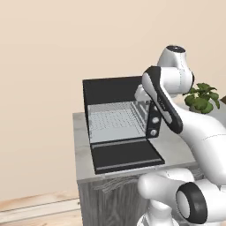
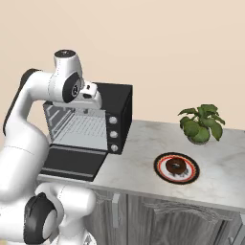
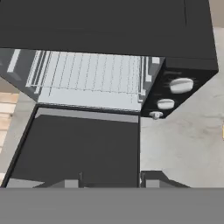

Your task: Pick up the bagel from the plate, place it on the toaster oven rack, close the door, and set the timer.

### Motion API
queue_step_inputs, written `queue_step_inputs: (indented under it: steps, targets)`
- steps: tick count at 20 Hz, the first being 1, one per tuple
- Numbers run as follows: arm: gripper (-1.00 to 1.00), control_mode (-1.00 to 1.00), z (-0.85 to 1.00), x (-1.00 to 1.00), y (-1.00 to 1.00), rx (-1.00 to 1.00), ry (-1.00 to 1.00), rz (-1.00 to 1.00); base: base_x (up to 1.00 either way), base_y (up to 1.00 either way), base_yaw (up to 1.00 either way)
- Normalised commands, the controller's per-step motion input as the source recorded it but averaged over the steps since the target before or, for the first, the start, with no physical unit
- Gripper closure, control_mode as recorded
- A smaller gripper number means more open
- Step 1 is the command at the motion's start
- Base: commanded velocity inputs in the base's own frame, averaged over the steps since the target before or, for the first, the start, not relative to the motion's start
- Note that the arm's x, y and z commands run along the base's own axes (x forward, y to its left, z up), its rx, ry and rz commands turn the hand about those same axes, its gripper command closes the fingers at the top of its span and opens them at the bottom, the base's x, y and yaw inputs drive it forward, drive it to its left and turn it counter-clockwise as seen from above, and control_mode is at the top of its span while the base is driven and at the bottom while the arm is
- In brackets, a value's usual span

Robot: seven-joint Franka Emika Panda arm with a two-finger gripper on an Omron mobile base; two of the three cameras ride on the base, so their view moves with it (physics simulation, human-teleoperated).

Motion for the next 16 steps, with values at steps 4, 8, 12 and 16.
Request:
queue_step_inputs:
  steps: [4,8,12,16]
  targets:
    - [-1.00,-1.00,0.00,-0.22,0.02,0.00,-0.07,0.01,0.00,0.00,0.00]
    - [-1.00,-1.00,0.00,-0.82,0.64,-0.18,-0.23,0.12,0.00,0.00,0.00]
    - [-1.00,-1.00,0.00,-0.59,0.96,-0.25,-0.21,0.04,0.00,0.00,0.00]
    - [-1.00,-1.00,-0.11,-0.18,0.88,-0.24,-0.12,0.00,0.00,0.00,0.00]
